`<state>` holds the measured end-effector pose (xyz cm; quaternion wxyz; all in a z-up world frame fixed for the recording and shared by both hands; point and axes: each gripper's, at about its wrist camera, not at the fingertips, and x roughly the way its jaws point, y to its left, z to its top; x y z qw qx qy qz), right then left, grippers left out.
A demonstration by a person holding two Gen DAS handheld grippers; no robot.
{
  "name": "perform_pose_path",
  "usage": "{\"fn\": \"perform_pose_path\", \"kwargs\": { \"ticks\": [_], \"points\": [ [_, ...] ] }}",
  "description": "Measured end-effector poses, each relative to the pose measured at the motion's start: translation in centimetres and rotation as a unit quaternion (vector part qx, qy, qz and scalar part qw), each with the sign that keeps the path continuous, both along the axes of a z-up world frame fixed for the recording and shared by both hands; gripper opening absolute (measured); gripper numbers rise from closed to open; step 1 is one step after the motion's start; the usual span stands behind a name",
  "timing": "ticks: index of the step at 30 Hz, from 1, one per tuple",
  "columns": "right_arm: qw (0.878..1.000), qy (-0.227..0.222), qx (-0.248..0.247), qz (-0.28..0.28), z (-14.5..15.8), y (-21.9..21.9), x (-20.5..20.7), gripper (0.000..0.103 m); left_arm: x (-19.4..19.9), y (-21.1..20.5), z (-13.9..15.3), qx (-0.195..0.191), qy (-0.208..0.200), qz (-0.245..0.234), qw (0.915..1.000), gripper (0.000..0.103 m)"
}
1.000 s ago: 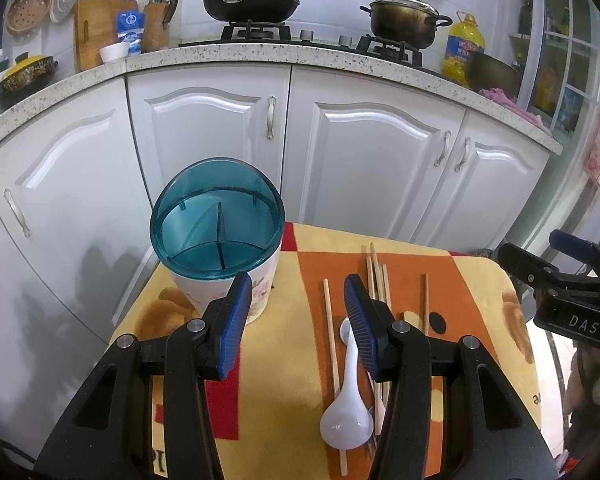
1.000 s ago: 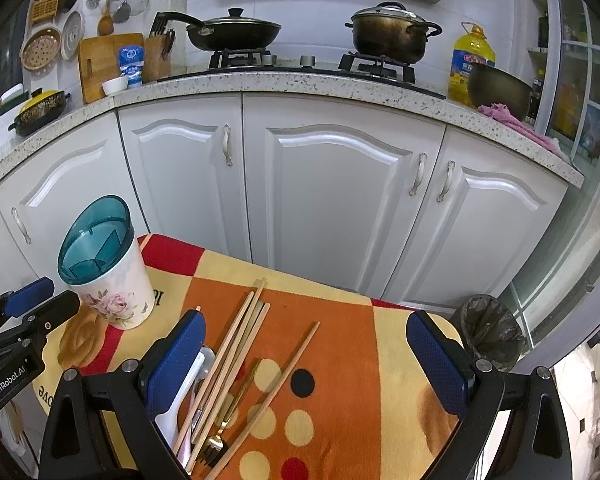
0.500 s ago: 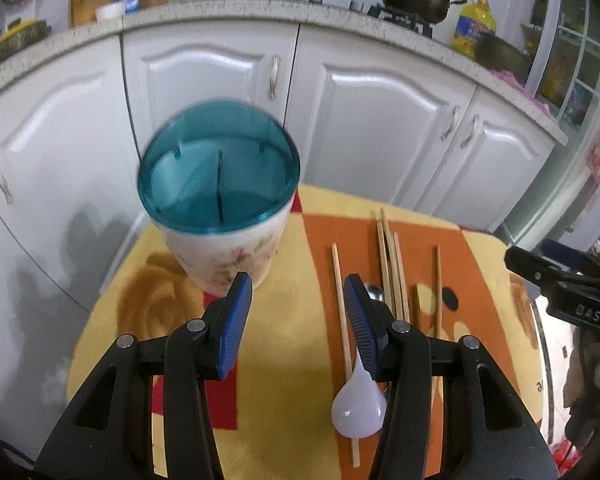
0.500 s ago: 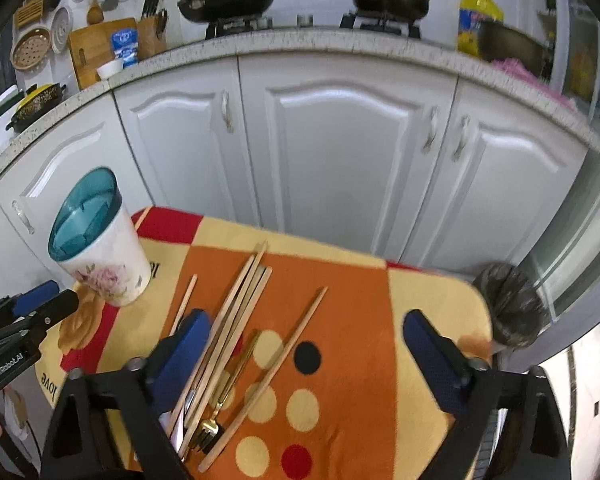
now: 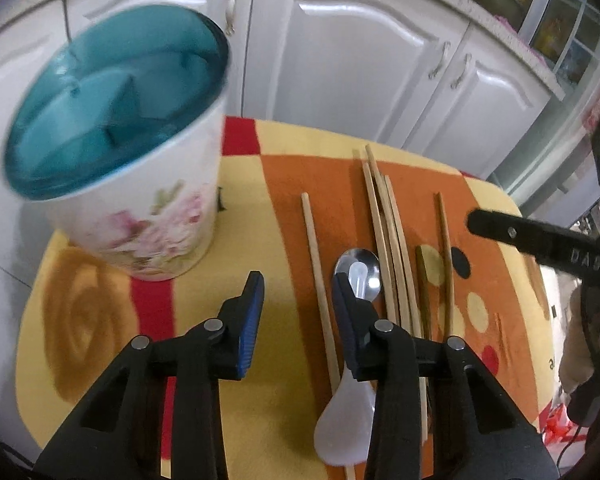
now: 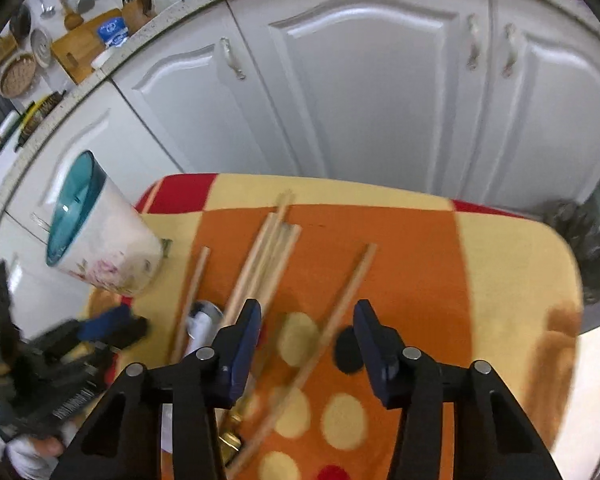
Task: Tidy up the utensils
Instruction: 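Lower the right tool and grasp a wooden chopstick while the left tool grasps another chopstick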
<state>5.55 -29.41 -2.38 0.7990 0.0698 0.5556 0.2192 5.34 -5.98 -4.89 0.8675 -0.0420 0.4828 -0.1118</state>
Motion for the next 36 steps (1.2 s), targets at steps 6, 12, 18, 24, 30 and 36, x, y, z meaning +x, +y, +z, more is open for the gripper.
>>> {"fn": "perform_pose_path", "kwargs": {
  "ticks": [6,12,18,24,30,36],
  "points": [
    [0.999,0.028,0.026,0.021,-2.0,3.5,3.6,0.032,1.4,-0.7,-1.4,0.014,0.022,-0.004,0.9996,0.031],
    [0.998,0.046,0.013,0.038,-4.8,5.8,5.3,0.013,2.5,-1.2,-1.8,0.022,0.034,0.006,0.9992,0.031],
    [0.997,0.055,0.023,0.05,-4.8,3.8,4.3,0.004,4.3,-2.1,-2.2,0.032,0.042,0.019,0.9984,0.031],
    [0.997,0.06,0.024,0.051,-4.7,2.0,2.7,0.003,5.8,-3.4,-2.7,0.052,0.039,0.025,0.9976,0.031],
    [0.997,0.064,0.043,0.013,-4.4,1.8,4.4,0.018,6.6,-3.9,-2.8,0.063,0.035,0.019,0.9972,0.019],
    [0.997,0.065,0.034,0.017,-5.5,3.4,6.0,0.015,6.0,-3.1,-2.8,0.028,0.047,0.01,0.9984,0.005]
  ]
}}
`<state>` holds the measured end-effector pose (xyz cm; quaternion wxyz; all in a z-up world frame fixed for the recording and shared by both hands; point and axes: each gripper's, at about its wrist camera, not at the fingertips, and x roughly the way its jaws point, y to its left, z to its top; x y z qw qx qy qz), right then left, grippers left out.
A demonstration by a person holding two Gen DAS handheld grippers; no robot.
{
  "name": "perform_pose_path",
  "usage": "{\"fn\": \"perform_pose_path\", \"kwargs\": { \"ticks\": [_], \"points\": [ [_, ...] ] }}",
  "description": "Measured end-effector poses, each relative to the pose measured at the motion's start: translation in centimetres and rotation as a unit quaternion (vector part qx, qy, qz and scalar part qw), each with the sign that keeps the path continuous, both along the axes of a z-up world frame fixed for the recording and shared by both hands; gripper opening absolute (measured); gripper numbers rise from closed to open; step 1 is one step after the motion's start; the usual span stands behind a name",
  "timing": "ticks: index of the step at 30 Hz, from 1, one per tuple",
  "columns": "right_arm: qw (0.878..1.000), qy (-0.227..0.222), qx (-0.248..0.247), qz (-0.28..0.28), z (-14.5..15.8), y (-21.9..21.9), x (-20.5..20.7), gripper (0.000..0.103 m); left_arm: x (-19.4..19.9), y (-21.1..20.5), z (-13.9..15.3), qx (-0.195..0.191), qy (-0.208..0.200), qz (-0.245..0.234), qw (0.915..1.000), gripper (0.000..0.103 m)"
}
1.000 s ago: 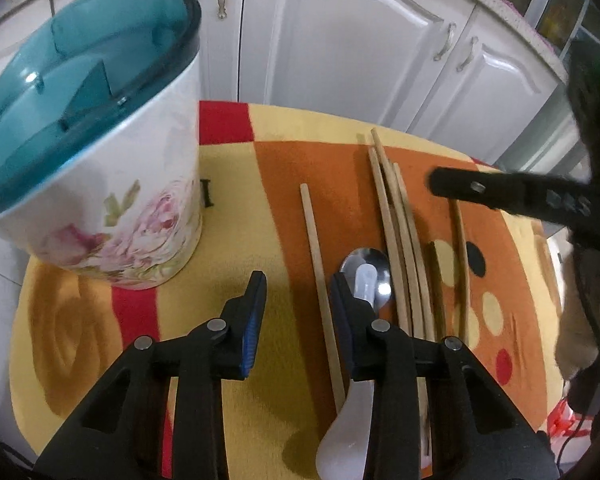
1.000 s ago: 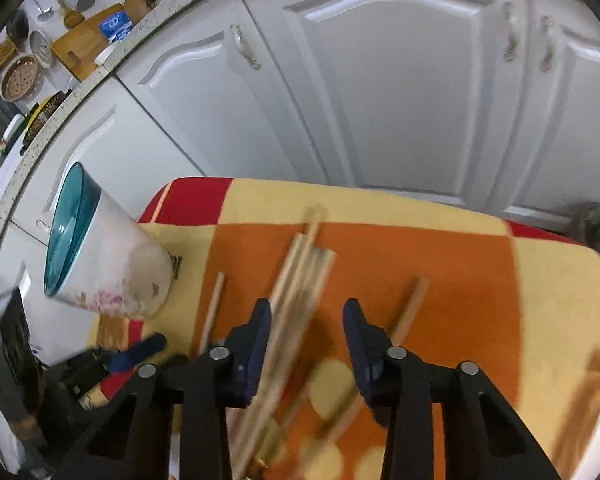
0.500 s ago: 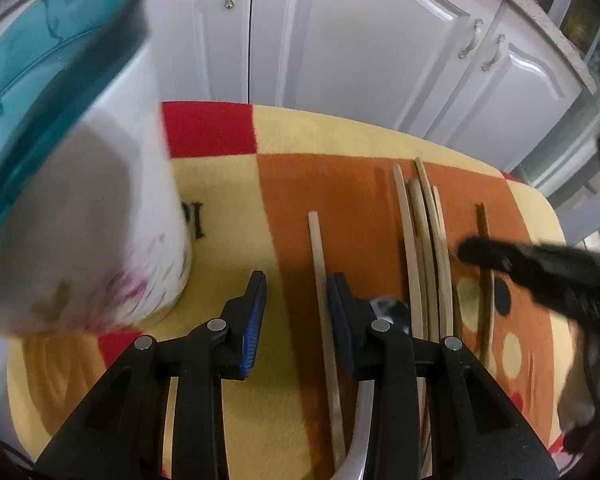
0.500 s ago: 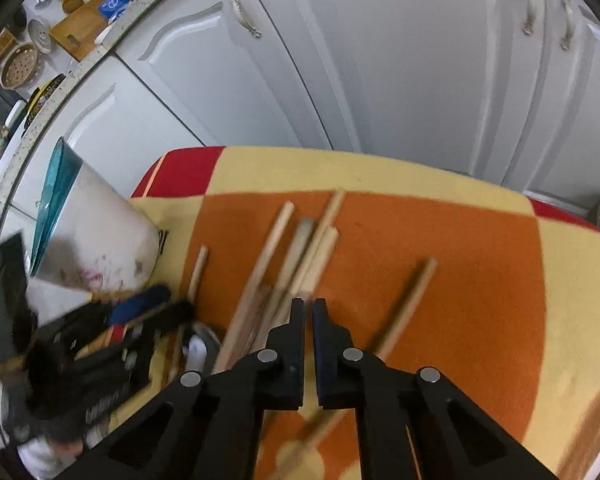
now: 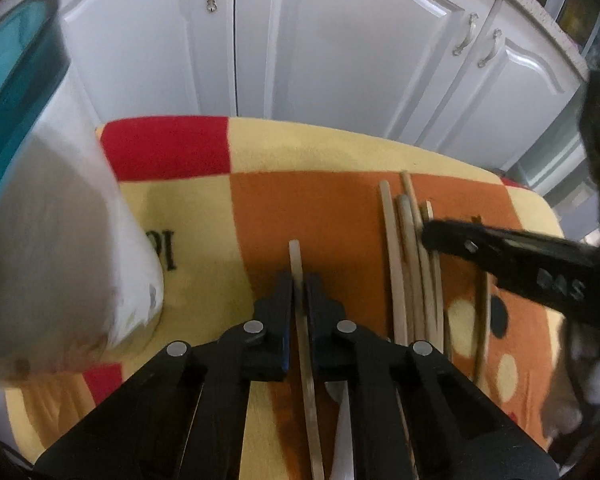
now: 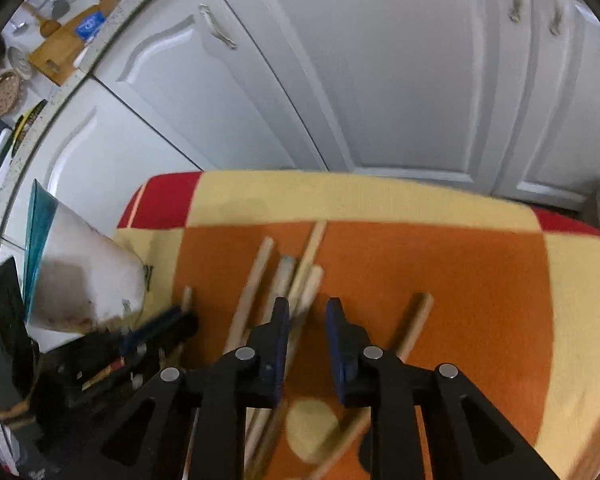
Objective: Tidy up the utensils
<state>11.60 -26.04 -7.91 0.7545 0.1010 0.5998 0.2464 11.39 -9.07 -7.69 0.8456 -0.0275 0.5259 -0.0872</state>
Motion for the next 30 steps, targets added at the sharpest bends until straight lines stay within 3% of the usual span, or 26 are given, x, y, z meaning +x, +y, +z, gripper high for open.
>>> {"fn": "perform_pose_path", "kwargs": {
  "ticks": [5,12,17,30],
  "points": [
    [0.999,-0.009,-0.009,0.035,0.4,0.5,-1.0,0.008,-1.9,1.3,1.0,-0.024,-0.001,-0.003,0.9997,0.005],
    [1.0,-0.006,0.001,0.017,1.4,-3.1,-2.6,0.008,-4.0,3.4,2.8,-0.063,-0.008,0.004,0.998,0.005],
    [0.998,-0.034,0.053,0.011,5.5,-4.1,-3.8,0.007,-5.9,4.8,5.9,-0.089,-0.03,0.004,0.9956,0.005],
    [0.983,-0.147,0.095,0.054,16.1,-2.9,-8.4,0.005,-12.2,8.7,14.6,-0.138,-0.113,-0.011,0.9839,0.004]
  ]
}}
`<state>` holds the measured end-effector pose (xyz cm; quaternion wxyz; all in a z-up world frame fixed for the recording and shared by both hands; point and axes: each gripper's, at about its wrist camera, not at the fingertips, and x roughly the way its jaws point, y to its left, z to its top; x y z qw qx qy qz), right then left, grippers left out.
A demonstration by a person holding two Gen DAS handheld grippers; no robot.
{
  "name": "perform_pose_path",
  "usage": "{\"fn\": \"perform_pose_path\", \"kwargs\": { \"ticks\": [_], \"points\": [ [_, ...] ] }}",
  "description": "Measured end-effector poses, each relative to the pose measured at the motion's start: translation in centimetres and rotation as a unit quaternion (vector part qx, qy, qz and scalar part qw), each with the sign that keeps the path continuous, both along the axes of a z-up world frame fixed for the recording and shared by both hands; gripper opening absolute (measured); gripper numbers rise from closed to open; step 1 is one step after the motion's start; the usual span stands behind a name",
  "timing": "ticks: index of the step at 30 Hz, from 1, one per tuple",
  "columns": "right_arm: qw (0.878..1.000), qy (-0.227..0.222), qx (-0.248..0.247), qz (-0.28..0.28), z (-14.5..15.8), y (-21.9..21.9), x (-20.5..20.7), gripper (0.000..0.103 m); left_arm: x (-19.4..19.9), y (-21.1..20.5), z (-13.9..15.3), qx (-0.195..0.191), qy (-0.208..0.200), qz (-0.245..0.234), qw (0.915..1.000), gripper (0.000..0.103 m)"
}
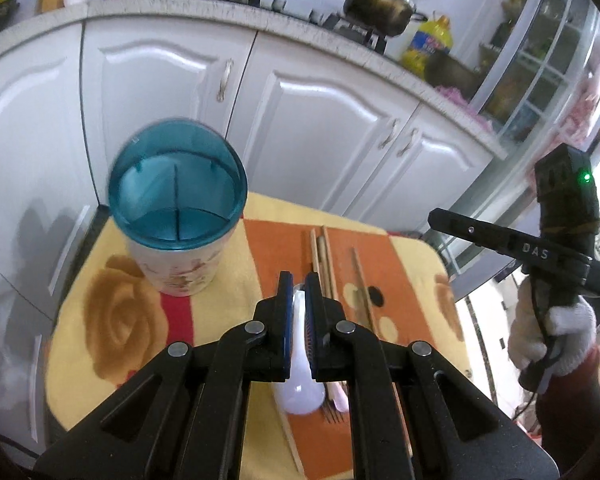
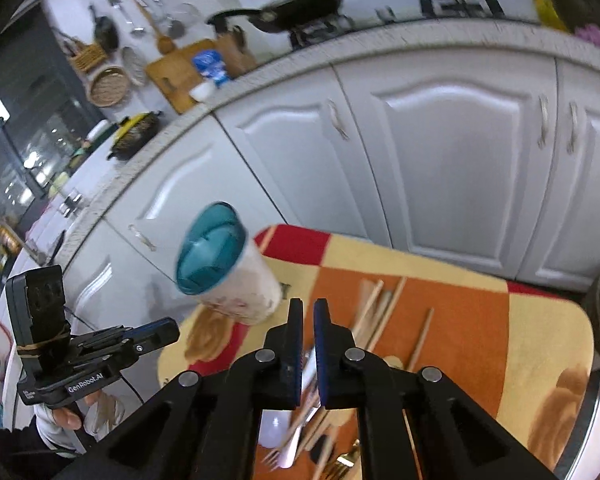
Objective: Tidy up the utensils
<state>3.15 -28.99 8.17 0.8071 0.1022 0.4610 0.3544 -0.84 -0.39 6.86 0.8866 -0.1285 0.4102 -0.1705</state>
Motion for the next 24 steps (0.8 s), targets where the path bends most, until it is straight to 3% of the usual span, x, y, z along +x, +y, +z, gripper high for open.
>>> {"fn": "perform_pose_path", "kwargs": {
  "ticks": [5,9,12,16,21,24],
  "points": [
    [1.0,-0.022,-0.009,0.006,1.3,0.4,-0.7,0.005,-1.6,1.0,1.8,0.007,-0.026,0.004,0.9996,0.004],
    [0.999,-0.007,-0.046,-0.007,-0.9,0.6,-0.6,0.008,-1.8,1.2,0.5,0.016,-0.009,0.005,0.9998,0.004],
    [0.998,0.028,-0.057,-0.025,-3.4,-0.5,0.0,0.023,-0.9,0.1,-1.8,0.036,0.012,0.008,0.9992,0.009],
    [0.993,0.061,-0.093,-0.037,-7.3,-1.0,1.2,0.023,1.3,-0.8,-5.7,0.038,0.048,0.016,0.998,0.017],
    [0.989,0.097,-0.104,-0.043,-10.9,-0.4,3.0,0.022,3.9,-2.0,-10.4,0.078,0.089,0.031,0.9926,0.018],
    [0.986,0.103,-0.124,-0.035,-12.3,0.8,4.0,0.022,5.0,-2.8,-12.0,0.097,0.093,0.032,0.9905,0.018]
  ]
}}
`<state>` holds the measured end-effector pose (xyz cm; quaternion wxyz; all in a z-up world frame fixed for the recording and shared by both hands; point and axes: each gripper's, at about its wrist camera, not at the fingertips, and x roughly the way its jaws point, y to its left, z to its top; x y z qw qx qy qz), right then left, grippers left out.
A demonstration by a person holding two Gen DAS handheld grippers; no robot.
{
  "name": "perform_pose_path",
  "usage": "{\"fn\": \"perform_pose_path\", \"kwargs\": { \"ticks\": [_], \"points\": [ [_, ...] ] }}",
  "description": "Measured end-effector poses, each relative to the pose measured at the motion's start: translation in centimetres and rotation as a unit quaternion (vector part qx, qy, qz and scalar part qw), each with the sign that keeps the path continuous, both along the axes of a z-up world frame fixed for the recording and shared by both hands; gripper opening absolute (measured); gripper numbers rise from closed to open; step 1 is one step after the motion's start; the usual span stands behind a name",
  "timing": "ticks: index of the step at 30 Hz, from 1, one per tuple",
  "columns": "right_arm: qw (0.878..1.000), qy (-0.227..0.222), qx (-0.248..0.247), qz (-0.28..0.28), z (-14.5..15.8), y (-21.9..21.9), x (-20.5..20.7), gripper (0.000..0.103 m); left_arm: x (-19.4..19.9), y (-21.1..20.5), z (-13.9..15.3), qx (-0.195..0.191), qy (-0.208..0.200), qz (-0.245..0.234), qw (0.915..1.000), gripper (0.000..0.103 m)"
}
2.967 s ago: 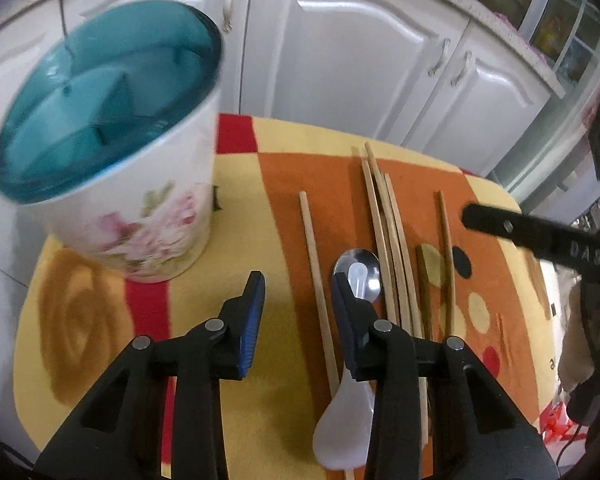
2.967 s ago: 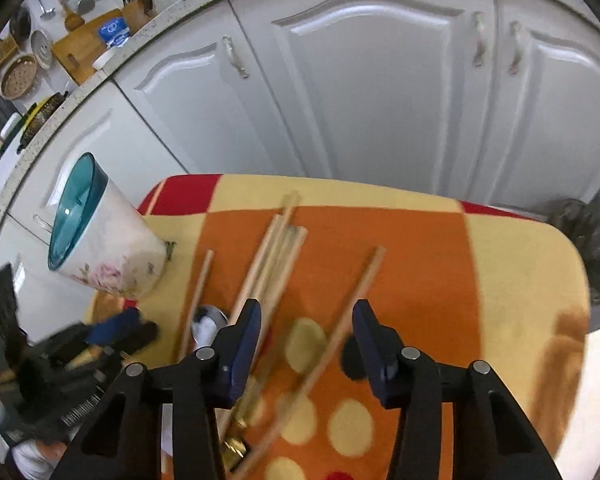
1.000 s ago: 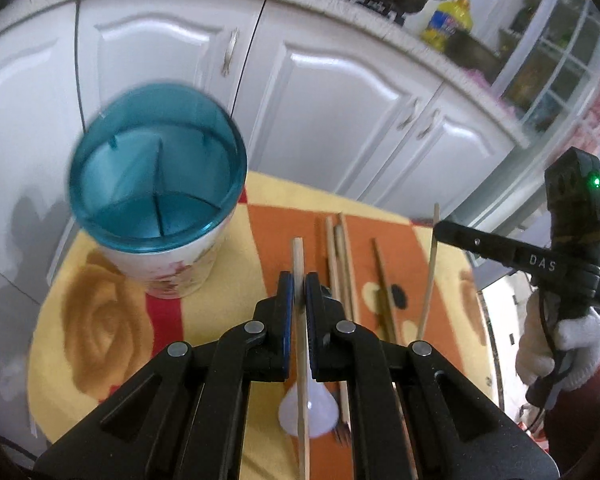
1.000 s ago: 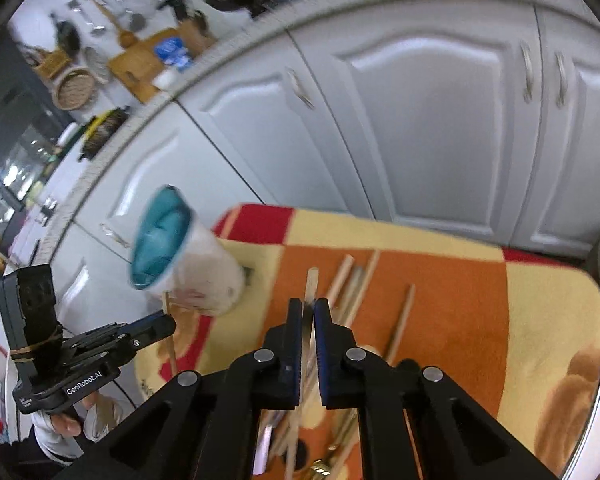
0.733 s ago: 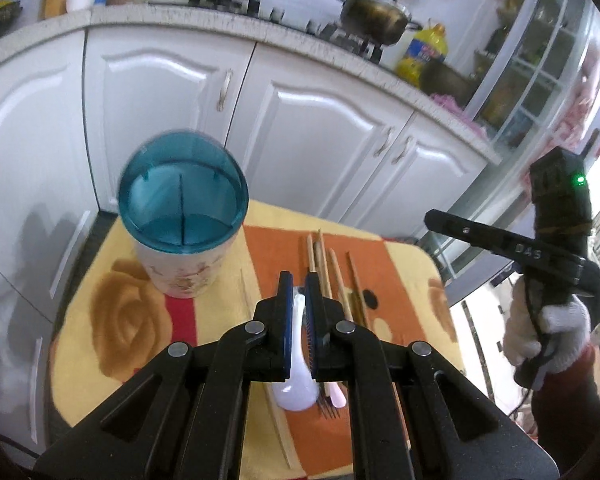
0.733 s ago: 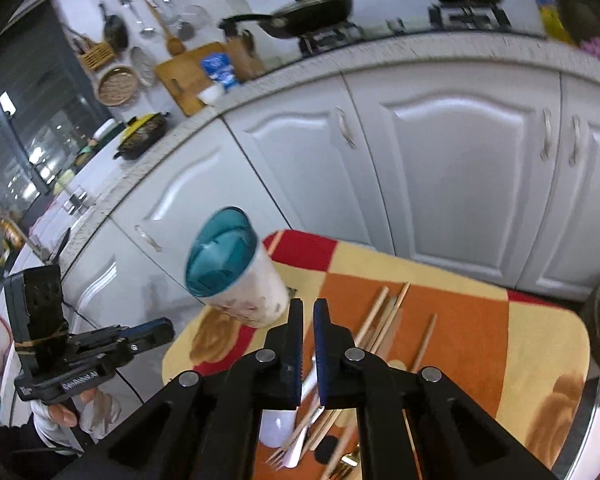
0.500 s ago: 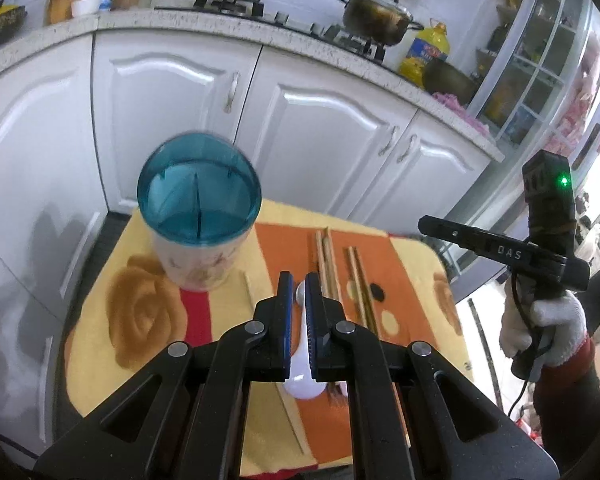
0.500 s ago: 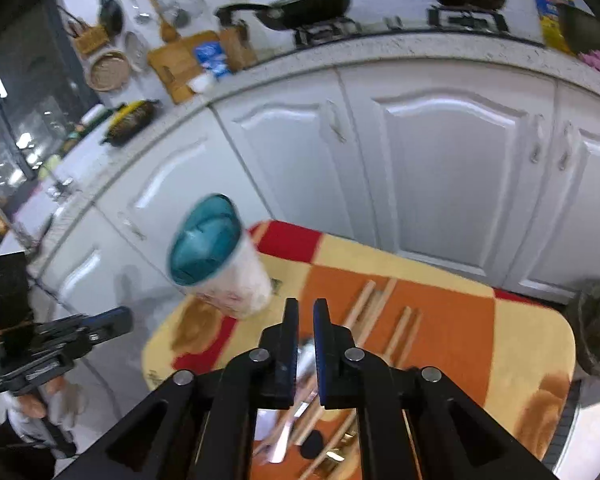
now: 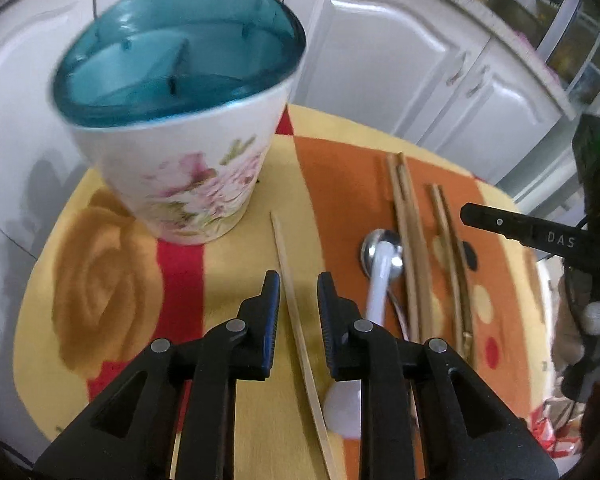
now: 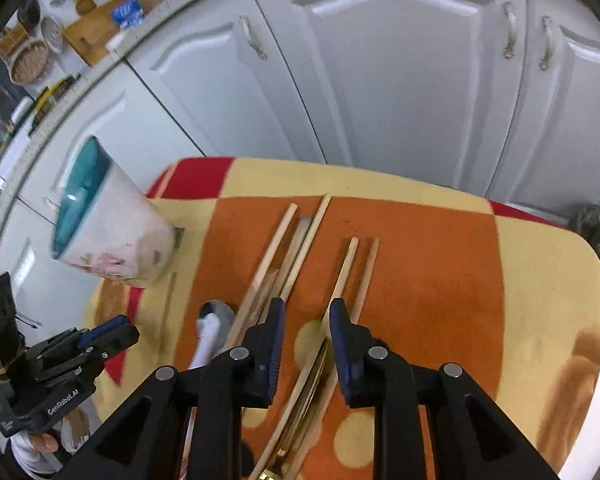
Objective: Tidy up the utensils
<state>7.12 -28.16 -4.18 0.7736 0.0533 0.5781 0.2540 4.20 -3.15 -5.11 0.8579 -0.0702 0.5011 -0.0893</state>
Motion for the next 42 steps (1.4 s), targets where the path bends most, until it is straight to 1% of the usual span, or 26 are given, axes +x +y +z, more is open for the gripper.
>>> {"fn": "perform_pose_path", "kwargs": {
  "ticks": [2,4,6,7,8,9,11,13,14,16,17,19,21,26,30,32,37,39,41,42],
  "points": [
    [1.0,0.007,-0.021,0.0,-1.0,0.5,0.7,0.022,0.6,-0.5,-0.9,0.024,0.002,0.002,0.9997,0.018],
    [0.999,0.019,-0.035,-0.001,-2.1,0.8,1.3,0.022,1.2,-0.7,-1.6,0.038,0.01,0.005,0.9992,0.018],
    [0.999,0.016,-0.038,-0.002,-2.3,1.0,1.8,0.02,1.9,-0.8,-2.5,0.056,0.024,0.009,0.9981,0.02],
    [0.999,0.017,-0.038,-0.002,-2.4,1.2,2.0,0.02,2.1,-0.9,-2.5,0.061,0.016,0.01,0.9979,0.021],
    [0.999,0.019,-0.039,-0.002,-2.5,1.3,2.3,0.017,2.4,-1.1,-2.6,0.067,0.017,0.008,0.9976,0.024],
    [0.999,0.023,-0.043,0.0,-2.9,1.5,2.5,0.01,2.6,-1.4,-2.7,0.072,0.013,0.006,0.9973,0.024],
    [0.999,0.012,-0.045,0.006,-3.2,1.8,2.5,0.009,2.9,-1.6,-2.8,0.075,0.006,0.001,0.9972,0.024],
    [0.999,0.012,-0.04,0.013,-3.0,1.8,2.3,0.009,2.9,-1.4,-2.8,0.067,0.002,-0.006,0.9978,0.015],
    [0.999,0.012,-0.033,0.012,-2.7,1.6,2.2,0.008,2.9,-1.0,-2.8,0.052,0.007,-0.007,0.9986,0.006],
    [1.0,0.002,-0.017,0.006,-1.4,0.9,1.7,0.008,2.4,0.2,-2.3,0.003,0.022,-0.002,0.9998,0.005],
    [1.0,-0.004,-0.007,0.004,-0.5,0.5,1.4,0.008,1.9,0.9,-1.8,-0.017,0.02,0.004,0.9996,0.005],
    [1.0,-0.022,0.019,0.006,1.9,-0.3,0.7,0.008,0.8,1.8,-0.3,-0.038,0.007,0.008,0.9992,0.005],
    [0.999,-0.041,0.031,0.012,4.1,-0.6,0.0,0.007,-0.5,2.4,1.5,-0.055,-0.011,0.001,0.9984,0.005],
    [0.994,-0.086,0.065,0.029,9.3,-1.5,-2.4,0.006,-4.1,3.0,6.6,-0.073,-0.062,-0.029,0.995,0.005],
    [0.989,-0.116,0.079,0.041,12.2,-1.8,-4.2,0.006,-6.7,3.7,9.8,-0.086,-0.088,-0.038,0.9917,0.005],
    [0.987,-0.13,0.084,0.048,13.4,-1.6,-5.1,0.005,-8.3,4.5,10.8,-0.091,-0.098,-0.034,0.9904,0.005],
    [0.981,-0.159,0.09,0.061,15.7,-1.1,-6.6,0.005,-10.4,5.0,13.0,-0.1,-0.123,-0.017,0.9872,0.005],
    [0.98,-0.169,0.089,0.064,16.4,-0.8,-6.9,0.005,-11.1,5.4,13.5,-0.091,-0.132,-0.015,0.9869,0.005],
    [0.979,-0.171,0.088,0.064,16.6,-0.7,-7.0,0.005,-11.1,5.8,13.1,-0.085,-0.126,-0.01,0.9883,0.005],
    [0.979,-0.17,0.089,0.065,16.5,-0.6,-7.1,0.005,-11.0,5.8,12.6,-0.086,-0.116,-0.008,0.9895,0.005]
  ]
}}
